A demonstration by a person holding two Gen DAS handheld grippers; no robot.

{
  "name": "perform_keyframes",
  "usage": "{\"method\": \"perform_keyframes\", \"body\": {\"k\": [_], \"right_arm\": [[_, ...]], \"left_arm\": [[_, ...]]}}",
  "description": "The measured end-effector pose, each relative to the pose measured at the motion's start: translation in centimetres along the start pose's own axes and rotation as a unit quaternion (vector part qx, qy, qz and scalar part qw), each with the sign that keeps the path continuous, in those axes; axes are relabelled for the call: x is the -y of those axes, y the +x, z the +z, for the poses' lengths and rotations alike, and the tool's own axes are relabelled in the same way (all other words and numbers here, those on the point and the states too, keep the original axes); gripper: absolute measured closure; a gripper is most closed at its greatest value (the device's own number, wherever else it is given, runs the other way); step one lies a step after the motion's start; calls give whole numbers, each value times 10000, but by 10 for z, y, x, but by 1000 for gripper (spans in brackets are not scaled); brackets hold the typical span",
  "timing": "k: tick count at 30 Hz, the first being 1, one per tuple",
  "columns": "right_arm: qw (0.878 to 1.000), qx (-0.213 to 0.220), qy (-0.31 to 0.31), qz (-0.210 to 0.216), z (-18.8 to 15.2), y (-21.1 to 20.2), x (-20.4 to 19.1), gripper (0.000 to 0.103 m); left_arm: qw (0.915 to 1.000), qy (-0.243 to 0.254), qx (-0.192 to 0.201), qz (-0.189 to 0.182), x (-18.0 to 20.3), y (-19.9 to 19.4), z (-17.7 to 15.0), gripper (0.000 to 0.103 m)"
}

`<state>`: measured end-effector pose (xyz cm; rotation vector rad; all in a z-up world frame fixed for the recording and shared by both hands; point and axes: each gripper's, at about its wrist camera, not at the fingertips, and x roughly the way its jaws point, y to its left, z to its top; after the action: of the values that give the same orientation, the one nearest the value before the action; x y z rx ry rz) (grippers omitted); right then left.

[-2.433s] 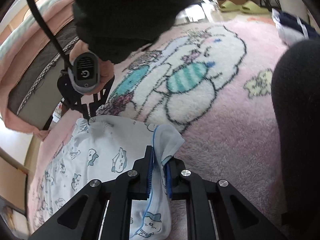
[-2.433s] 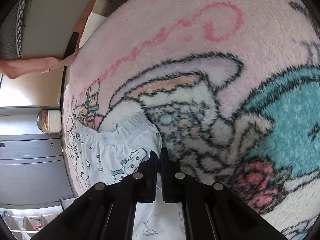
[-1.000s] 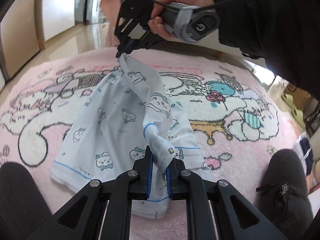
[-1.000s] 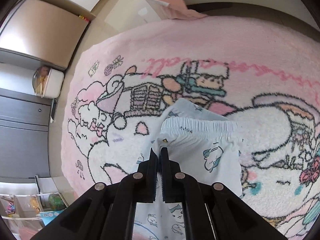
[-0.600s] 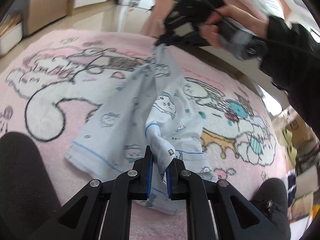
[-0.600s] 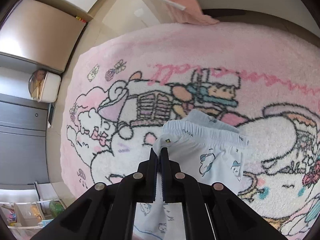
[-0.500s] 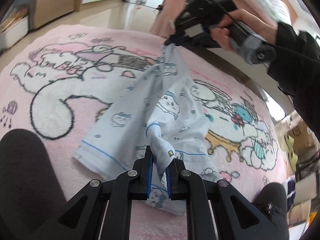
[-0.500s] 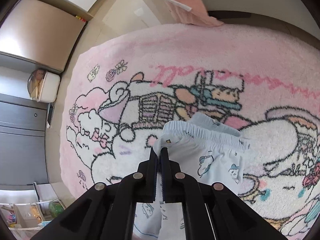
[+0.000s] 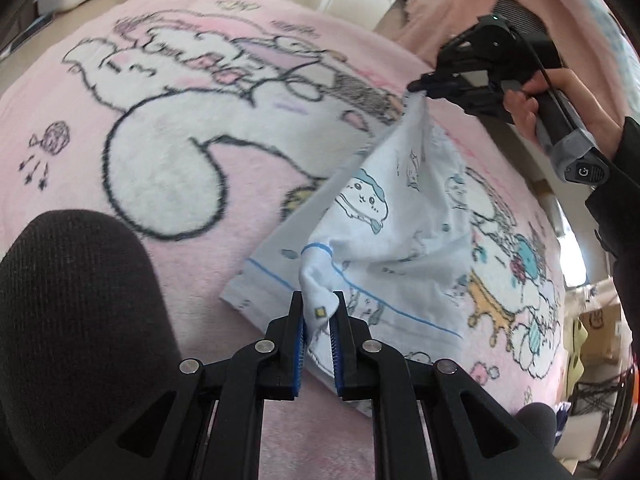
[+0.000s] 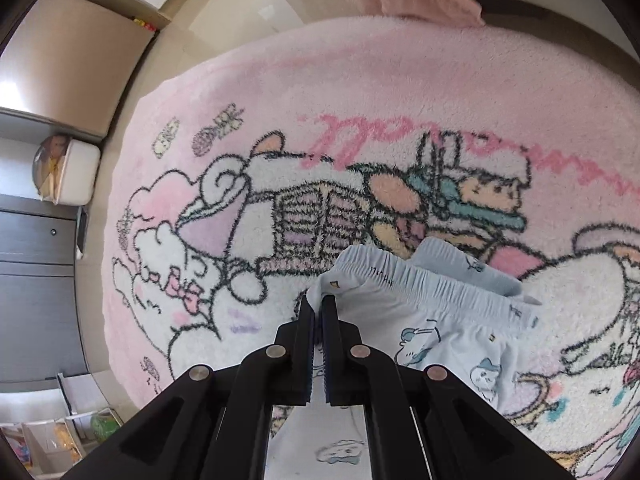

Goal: Fold clothes
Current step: 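Lift the pants with both grippers and fold them over onto themselves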

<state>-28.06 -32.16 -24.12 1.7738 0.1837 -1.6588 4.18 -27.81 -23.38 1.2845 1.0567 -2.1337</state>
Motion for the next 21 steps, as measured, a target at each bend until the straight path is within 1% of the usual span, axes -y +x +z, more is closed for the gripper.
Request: {"method": "perform_keyframes", "body": {"k": [3, 7, 10, 12, 13, 14, 15, 16, 17, 19, 21], "right_arm": [[9997, -28, 102, -211, 5, 14, 1, 101], [9992, -68, 196, -332, 8, 32, 5, 101], [9990, -131, 105, -418, 10, 42, 3, 101], [9990, -167, 17, -402, 10, 45, 2, 98], [9991, -159, -8, -392, 10, 44, 1, 89], [9992, -140, -12, -362, 11, 42, 1, 73], [9994, -116, 8, -328, 11, 38, 2, 66], [9995, -85, 38, -297, 10, 33, 3, 54], [9996, -64, 53, -268, 10, 27, 4, 48], [9997, -13, 36, -246, 9, 13, 7, 46], [9995, 147, -39, -294, 7, -7, 10, 45]], "left_arm": [[9996, -98, -237, 90, -6, 10, 0, 93], [9994, 60, -286, 197, -1, 13, -1, 93], [9988, 107, -391, 278, 0, 16, -2, 93], [9984, 138, -454, 300, 1, 15, -2, 93], [9982, 146, -489, 319, 1, 15, -3, 93], [9980, 152, -522, 333, 0, 14, -3, 93], [9978, 136, -560, 338, -1, 14, -3, 93], [9977, 108, -583, 326, -2, 12, -3, 93], [9977, 77, -600, 308, -3, 11, -3, 92], [9981, 64, -522, 306, -3, 5, -3, 91], [9986, 115, -397, 327, 0, -2, -4, 86]]}}
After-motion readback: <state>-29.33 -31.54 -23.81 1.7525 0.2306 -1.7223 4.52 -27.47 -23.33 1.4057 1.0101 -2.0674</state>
